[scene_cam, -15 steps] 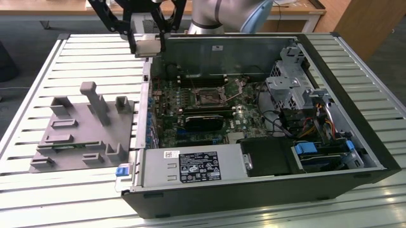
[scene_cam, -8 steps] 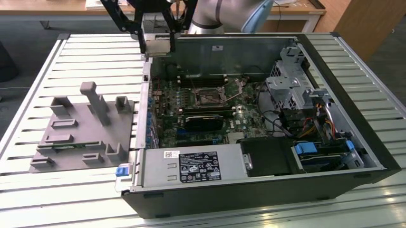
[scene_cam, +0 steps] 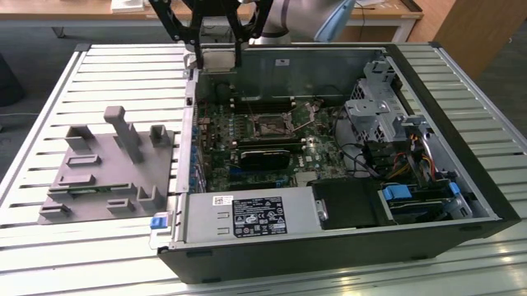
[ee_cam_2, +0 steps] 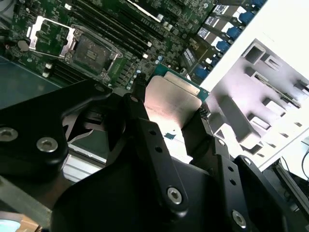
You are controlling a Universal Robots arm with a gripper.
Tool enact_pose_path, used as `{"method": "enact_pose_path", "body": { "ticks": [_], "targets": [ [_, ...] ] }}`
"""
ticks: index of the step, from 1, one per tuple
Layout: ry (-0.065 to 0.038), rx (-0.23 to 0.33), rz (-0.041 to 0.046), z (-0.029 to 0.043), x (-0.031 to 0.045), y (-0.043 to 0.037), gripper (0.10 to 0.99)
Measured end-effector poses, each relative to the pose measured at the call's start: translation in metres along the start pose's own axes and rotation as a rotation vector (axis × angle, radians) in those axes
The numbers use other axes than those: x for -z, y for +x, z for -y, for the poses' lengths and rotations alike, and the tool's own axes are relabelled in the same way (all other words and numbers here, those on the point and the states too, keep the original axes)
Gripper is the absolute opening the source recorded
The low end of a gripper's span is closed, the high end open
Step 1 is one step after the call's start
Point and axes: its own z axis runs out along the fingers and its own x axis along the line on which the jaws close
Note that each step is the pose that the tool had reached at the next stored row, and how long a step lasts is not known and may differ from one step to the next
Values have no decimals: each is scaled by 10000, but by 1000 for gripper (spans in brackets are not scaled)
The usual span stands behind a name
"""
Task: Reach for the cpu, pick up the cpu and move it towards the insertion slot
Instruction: 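Pick up the cpu and move it towards the insertion slot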
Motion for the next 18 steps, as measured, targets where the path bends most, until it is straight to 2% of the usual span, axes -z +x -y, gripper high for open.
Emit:
{"method": "enact_pose_path", "body": {
  "ticks": [18],
  "targets": [
    [0,0,0,9,-4,-486,545]
  ]
}}
